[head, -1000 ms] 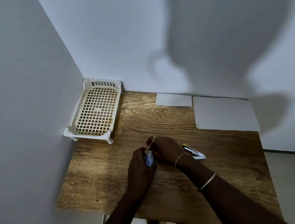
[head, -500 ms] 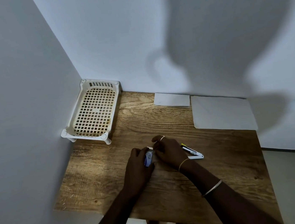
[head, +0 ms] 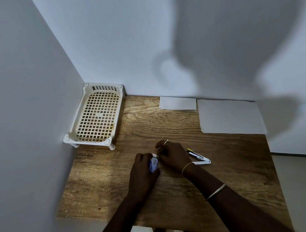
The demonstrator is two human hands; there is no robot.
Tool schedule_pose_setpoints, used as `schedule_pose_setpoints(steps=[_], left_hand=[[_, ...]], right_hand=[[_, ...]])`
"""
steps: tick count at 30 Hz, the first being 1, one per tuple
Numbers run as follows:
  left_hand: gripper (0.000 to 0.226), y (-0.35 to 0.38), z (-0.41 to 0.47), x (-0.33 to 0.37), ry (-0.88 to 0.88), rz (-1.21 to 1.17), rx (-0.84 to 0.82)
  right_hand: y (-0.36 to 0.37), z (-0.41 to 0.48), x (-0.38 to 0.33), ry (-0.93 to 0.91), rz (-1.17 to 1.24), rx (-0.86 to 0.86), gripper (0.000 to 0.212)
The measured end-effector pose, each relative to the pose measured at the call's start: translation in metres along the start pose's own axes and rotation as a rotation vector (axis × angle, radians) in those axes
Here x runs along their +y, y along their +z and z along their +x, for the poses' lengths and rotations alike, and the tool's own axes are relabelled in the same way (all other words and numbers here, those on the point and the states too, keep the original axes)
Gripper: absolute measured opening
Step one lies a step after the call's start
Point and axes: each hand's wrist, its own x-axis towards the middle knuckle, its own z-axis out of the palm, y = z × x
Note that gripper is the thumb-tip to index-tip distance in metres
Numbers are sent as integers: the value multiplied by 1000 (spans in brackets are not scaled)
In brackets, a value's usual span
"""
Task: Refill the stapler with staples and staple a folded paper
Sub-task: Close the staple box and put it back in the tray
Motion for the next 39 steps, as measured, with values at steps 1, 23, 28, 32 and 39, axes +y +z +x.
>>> schedule_pose_setpoints(steps=[1, 23, 28, 32, 39], left_hand=[[52, 0, 0, 0, 4, 0, 6], [42, -1, -7, 9, -6, -7, 21], [52, 2, -6, 17, -14, -21, 83], [55, 7, -1, 35, -6, -71, 125], [56, 28, 8, 82, 22, -189, 113]], right_hand=[[0, 1, -1, 4, 0, -4, 29], [0, -7, -9, -26, -84, -134, 33], [-3, -21, -2, -64, -109, -78, 42], [-16, -38, 12, -115, -195, -125, 55], [-46, -54, 34, -153, -267, 46, 58]])
